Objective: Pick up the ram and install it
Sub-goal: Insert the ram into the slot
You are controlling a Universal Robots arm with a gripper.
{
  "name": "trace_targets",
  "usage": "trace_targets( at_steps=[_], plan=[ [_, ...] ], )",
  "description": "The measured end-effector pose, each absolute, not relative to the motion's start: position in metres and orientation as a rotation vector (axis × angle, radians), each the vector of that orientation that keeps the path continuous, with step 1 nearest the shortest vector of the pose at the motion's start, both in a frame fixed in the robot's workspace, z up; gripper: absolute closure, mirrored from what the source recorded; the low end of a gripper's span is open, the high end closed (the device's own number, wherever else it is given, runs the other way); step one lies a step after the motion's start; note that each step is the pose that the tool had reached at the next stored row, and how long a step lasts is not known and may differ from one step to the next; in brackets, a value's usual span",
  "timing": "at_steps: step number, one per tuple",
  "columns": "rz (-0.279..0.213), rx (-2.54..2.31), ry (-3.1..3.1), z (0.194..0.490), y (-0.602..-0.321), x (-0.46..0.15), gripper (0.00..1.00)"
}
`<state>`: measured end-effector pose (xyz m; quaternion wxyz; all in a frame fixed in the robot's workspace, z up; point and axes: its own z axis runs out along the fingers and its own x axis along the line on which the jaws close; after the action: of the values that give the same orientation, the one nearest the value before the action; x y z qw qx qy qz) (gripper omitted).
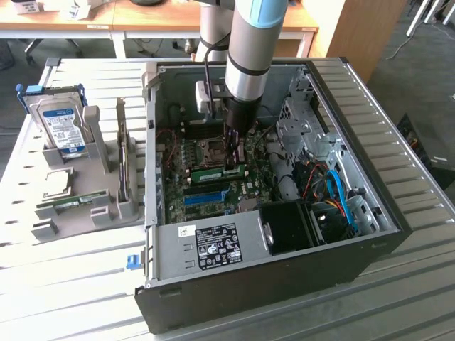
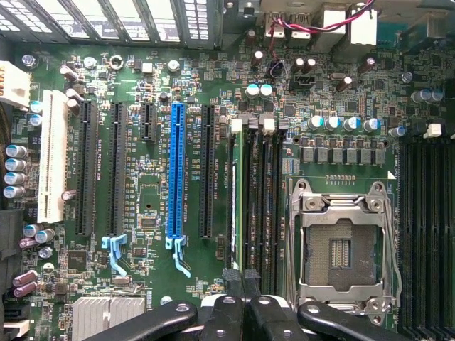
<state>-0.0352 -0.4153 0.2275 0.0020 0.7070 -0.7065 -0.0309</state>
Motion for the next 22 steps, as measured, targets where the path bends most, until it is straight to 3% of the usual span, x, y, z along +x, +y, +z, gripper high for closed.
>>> trace_targets(
  at_steps=[22],
  plan=[
    [-0.097,2.218,-2.217,0.2259,-0.4165,-0.035,0.89]
  ],
)
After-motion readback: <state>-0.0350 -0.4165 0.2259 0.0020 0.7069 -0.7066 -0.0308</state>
